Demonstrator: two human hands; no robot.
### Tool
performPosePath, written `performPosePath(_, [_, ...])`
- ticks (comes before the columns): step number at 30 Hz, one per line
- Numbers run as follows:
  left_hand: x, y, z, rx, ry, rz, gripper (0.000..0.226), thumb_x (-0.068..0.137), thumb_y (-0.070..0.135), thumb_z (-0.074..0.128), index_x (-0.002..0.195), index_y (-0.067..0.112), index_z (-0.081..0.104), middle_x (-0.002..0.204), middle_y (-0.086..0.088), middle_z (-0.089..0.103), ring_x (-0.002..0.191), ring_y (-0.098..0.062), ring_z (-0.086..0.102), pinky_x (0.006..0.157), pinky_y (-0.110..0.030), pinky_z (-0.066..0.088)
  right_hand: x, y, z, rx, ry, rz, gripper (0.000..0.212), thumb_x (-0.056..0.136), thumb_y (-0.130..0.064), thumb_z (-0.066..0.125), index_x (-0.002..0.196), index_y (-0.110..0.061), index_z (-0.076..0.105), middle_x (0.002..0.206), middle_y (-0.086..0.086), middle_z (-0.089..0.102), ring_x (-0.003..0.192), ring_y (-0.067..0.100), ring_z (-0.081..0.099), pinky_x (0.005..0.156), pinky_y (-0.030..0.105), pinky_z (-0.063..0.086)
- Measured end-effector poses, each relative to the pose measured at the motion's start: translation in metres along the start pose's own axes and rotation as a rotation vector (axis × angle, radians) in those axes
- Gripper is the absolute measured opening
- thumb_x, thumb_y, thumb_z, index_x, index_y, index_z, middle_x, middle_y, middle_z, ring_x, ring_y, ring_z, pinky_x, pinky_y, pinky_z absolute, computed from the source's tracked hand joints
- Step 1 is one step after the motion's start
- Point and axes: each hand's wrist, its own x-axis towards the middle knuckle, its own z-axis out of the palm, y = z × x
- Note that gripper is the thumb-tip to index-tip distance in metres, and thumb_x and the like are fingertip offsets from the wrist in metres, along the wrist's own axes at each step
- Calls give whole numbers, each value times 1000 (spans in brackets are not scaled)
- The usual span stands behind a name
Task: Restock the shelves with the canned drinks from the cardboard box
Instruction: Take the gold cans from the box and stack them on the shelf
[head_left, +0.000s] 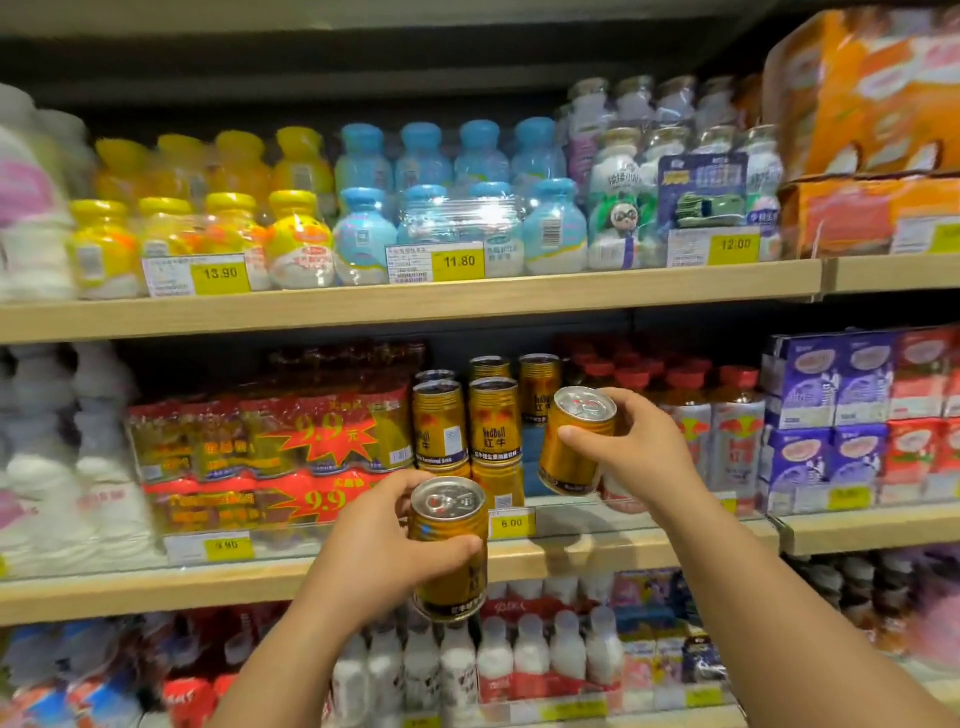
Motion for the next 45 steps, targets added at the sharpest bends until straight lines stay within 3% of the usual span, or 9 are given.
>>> performPosePath(5, [10, -8, 11, -55, 73, -69, 47, 59, 27, 86, 95, 36, 58, 93, 13, 69, 79, 12, 63, 59, -9, 48, 42, 34, 21, -158, -82, 98, 61, 72, -35, 78, 124, -13, 53, 117, 0, 62, 98, 16, 57, 76, 29, 48])
performPosePath(21, [30, -6, 30, -46, 148, -121, 45, 60, 26, 86, 91, 38, 56, 92, 13, 69, 78, 8, 64, 59, -9, 49, 54, 73, 37, -388, -313, 147, 84, 71, -51, 73, 137, -14, 36, 138, 5, 49, 122, 22, 50, 93, 34, 46])
performPosePath(25, [36, 1, 36, -54, 144, -92, 43, 61, 28, 85, 95, 34, 60, 91, 13, 71, 80, 10, 63, 65, -13, 51, 18, 54, 29, -261, -301, -174, 97, 71, -50, 73, 146, -31, 14, 149, -9, 22, 138, 9, 22, 112, 33, 29])
performPosePath(30, [42, 12, 46, -88, 121, -37, 43, 58, 30, 86, 94, 36, 64, 90, 14, 73, 83, 5, 66, 75, -22, 54, -27, 37, 37, -127, -554, -247, 96, 62, -54, 77, 132, -59, 13, 141, -30, 31, 126, -11, 34, 105, 19, 36])
performPosePath(32, [44, 16, 50, -101, 100, -22, 42, 57, 31, 86, 93, 36, 65, 89, 17, 73, 84, 4, 66, 76, -23, 55, -32, 36, 41, -24, -486, -209, 81, 63, -45, 79, 118, -64, 22, 127, -34, 42, 115, -15, 43, 94, 10, 40])
performPosePath(35, [46, 20, 57, -85, 63, -6, 46, 60, 35, 84, 99, 37, 62, 94, 16, 72, 87, 7, 65, 80, -22, 56, -33, 37, 37, 54, -386, -162, 73, 61, -43, 79, 118, -56, 34, 117, -26, 57, 106, -8, 55, 91, 19, 49])
performPosePath(39, [46, 20, 57, -60, 36, -21, 75, 60, 64, 68, 128, 37, 48, 127, 17, 58, 103, 7, 56, 86, -20, 49, -26, 34, 23, 112, -331, -186, 67, 69, -28, 80, 120, -45, 42, 111, -25, 59, 102, -13, 55, 78, 8, 47])
performPosePath(41, [43, 18, 53, 39, 56, -52, 87, 61, 72, 54, 139, 34, 39, 139, 13, 48, 116, -2, 49, 92, -23, 44, -13, 33, 14, 122, -276, -181, 67, 70, -26, 80, 123, -42, 41, 112, -25, 57, 102, -11, 56, 80, 10, 48])
performPosePath(45, [38, 7, 45, 201, 52, -43, 69, 82, 55, 56, 142, 28, 34, 145, 9, 42, 132, -10, 40, 103, -27, 37, 28, 30, 5, 54, -169, -166, 73, 72, -29, 78, 133, -32, 37, 126, -10, 55, 116, 8, 54, 97, 29, 47])
